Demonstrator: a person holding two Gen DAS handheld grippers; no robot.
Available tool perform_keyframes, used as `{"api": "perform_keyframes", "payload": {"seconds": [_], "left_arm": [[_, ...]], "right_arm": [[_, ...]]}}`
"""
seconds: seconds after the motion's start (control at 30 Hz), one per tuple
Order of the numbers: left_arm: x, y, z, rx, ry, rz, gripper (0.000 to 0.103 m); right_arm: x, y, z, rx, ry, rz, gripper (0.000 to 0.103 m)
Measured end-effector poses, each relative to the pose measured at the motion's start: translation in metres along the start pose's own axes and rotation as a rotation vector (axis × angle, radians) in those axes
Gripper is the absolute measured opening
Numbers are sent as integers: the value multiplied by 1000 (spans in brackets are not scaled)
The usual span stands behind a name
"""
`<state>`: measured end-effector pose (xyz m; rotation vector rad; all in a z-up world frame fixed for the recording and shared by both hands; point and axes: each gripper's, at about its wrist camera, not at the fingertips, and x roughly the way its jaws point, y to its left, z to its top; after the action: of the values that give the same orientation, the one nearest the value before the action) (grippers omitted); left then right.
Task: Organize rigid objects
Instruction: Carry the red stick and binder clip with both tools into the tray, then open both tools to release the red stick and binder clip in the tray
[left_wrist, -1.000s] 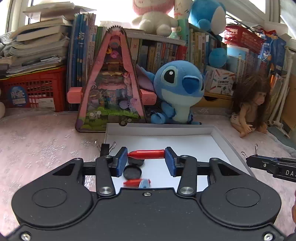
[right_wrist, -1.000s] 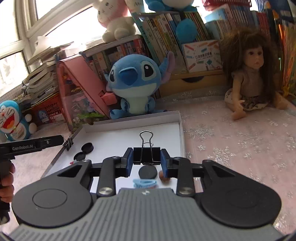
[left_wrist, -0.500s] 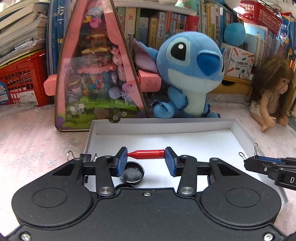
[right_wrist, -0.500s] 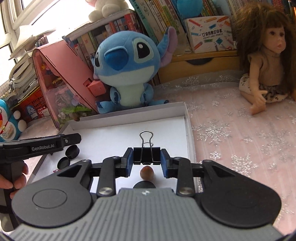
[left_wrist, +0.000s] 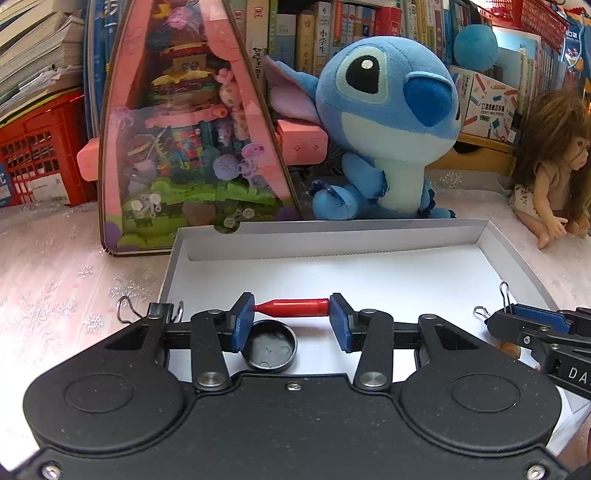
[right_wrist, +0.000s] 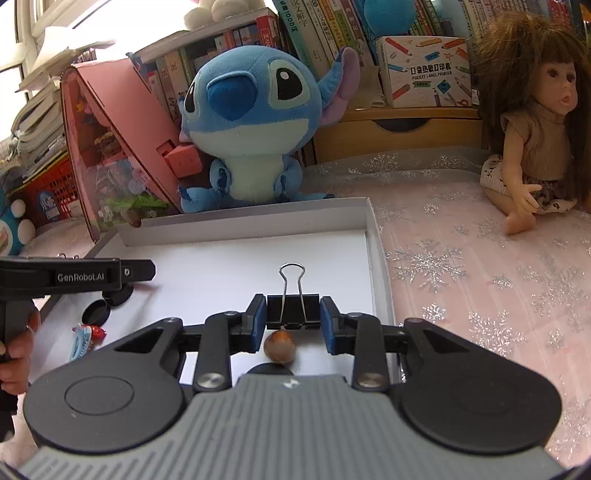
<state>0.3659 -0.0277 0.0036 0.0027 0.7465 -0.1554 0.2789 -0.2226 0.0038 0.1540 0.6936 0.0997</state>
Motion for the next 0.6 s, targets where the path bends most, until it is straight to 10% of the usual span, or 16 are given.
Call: {"api": "perform_keyframes", "payload": {"seconds": [0.6], "left_arm": [[-41, -12, -4, 53, -59, -9, 67]], "right_arm": [[-34, 14, -2, -57, -57, 12, 55]]}}
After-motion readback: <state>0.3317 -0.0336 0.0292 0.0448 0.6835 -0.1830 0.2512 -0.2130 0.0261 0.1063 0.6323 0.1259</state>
